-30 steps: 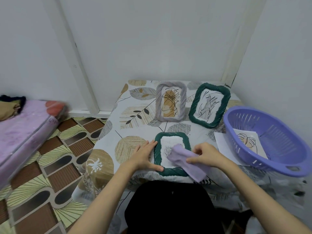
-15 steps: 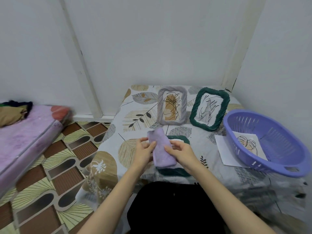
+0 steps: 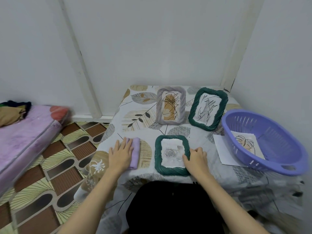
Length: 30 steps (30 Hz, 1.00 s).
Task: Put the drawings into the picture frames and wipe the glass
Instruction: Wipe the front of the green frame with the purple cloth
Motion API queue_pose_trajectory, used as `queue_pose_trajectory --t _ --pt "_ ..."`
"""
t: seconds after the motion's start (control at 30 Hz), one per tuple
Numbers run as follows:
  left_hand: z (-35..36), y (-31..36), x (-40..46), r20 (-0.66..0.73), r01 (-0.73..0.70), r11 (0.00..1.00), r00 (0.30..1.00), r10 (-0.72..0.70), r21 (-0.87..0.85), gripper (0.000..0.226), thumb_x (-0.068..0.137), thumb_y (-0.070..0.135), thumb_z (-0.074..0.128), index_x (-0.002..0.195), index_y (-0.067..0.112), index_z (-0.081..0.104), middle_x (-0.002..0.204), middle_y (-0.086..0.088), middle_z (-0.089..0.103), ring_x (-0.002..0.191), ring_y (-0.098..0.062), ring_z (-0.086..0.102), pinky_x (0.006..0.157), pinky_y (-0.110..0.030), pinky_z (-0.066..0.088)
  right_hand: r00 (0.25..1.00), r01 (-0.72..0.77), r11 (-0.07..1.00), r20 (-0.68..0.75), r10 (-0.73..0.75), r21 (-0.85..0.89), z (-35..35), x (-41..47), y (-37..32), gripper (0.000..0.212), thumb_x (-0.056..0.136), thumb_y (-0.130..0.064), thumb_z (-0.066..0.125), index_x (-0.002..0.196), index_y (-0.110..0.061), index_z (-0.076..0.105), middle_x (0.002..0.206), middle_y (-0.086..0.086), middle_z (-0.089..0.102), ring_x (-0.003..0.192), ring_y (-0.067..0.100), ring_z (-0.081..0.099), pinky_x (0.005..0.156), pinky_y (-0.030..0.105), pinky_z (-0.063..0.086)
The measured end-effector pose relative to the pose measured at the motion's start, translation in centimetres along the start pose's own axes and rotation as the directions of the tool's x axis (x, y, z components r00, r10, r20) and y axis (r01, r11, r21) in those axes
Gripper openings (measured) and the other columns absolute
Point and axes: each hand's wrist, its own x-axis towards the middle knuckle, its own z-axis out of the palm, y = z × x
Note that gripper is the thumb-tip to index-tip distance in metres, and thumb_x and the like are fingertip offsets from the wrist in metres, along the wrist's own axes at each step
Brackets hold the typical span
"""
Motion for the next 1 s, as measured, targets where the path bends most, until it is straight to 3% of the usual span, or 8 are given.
queue_pose_trajectory --t 0.07,0.17,0.27,0.43,0.57,0.73,0.87,1.0 --pt "-0.5 -0.1 0.2 0.058 0.007 0.995 0.998 -0.013 0.102 0.05 0.099 0.041 0.009 0.148 0.031 0.003 0.158 0.009 -0.002 0.146 -0.023 -0.003 0.117 -0.052 0.0 1.0 -0.005 1.0 -0.018 0.005 0.012 0.0 0.1 0.0 0.035 0.091 -0.03 0.049 0.115 -0.005 0.056 0.12 0.017 0.044 0.113 0.035 0.041 0.1 0.039 0.035" --pt "-1.0 1.2 0.3 -0.051 -0.076 0.962 0.994 0.093 0.264 0.054 0.098 0.043 0.008 0.148 0.022 0.01 0.158 0.001 -0.001 0.146 -0.025 -0.006 0.116 -0.049 -0.003 0.998 -0.057 0.988 0.019 0.054 0.144 -0.2 0.4 -0.4 0.029 0.088 -0.02 0.052 0.109 -0.002 0.059 0.115 0.021 0.049 0.109 0.036 0.046 0.093 0.036 0.037" --pt "0.0 4.6 -0.4 -0.073 -0.206 0.974 0.974 0.213 0.092 0.062 0.094 0.045 0.011 0.145 0.011 0.021 0.154 -0.009 0.022 0.145 -0.025 0.009 0.119 -0.043 0.005 0.994 -0.109 0.933 0.009 0.113 0.344 -0.5 0.7 -0.8 0.011 0.081 -0.011 0.057 0.088 -0.003 0.059 0.103 0.025 0.06 0.091 0.034 0.055 0.074 0.032 0.041" --pt "2.1 7.6 -1.1 0.034 -0.201 0.951 0.976 0.214 -0.234 0.058 0.093 0.028 0.047 0.142 0.007 0.024 0.142 -0.016 0.039 0.137 -0.029 0.024 0.114 -0.038 0.018 0.981 -0.182 0.695 0.082 0.176 0.695 -1.7 0.5 -1.0 0.062 0.079 0.001 0.062 0.136 0.0 0.038 0.1 0.006 0.056 0.093 0.02 0.053 0.091 0.03 0.041" --pt "1.3 8.3 -2.1 -0.015 -0.085 0.66 0.994 0.111 -0.746 0.066 0.085 0.004 0.058 0.143 0.008 0.026 0.144 -0.009 0.038 0.126 -0.008 0.033 0.103 -0.013 0.023 0.985 -0.119 0.546 0.031 0.168 0.83 -1.8 0.5 -0.3 0.065 0.077 0.004 0.066 0.136 -0.003 0.041 0.09 -0.001 0.055 0.08 0.018 0.055 0.085 0.037 0.048" --pt "-0.7 8.3 -2.5 0.157 0.153 0.043 0.981 0.115 -0.987 0.07 0.088 -0.005 0.052 0.142 0.031 0.026 0.126 -0.008 0.055 0.107 -0.023 0.058 0.096 -0.045 0.045 0.999 -0.008 0.346 -0.005 0.037 0.938 -3.0 0.3 -0.2 0.063 0.077 0.014 0.062 0.134 -0.005 0.043 0.087 -0.002 0.055 0.073 0.014 0.059 0.06 0.013 0.054" --pt "-2.7 8.0 -2.3 0.037 0.037 0.006 0.981 0.193 -0.999 0.065 0.087 -0.006 0.053 0.136 0.034 0.037 0.115 -0.007 0.059 0.103 -0.022 0.061 0.085 -0.039 0.054 0.991 -0.027 0.326 0.067 -0.113 0.945 -4.2 1.6 -0.5 0.076 0.074 0.016 0.063 0.139 -0.016 0.038 0.126 0.015 0.053 0.116 0.033 0.052 0.076 0.037 0.056" --pt "-3.9 7.2 -1.6 0.0 0.0 0.001 0.97 0.245 -1.0 0.069 0.083 -0.003 0.06 0.137 0.035 0.038 0.12 -0.008 0.058 0.106 -0.026 0.06 0.076 -0.033 0.057 0.958 -0.037 0.241 0.103 -0.267 0.97 -5.6 2.9 -1.7 0.082 0.073 0.025 0.053 0.138 -0.021 0.035 0.134 0.015 0.049 0.121 0.034 0.049 0.065 0.029 0.055"
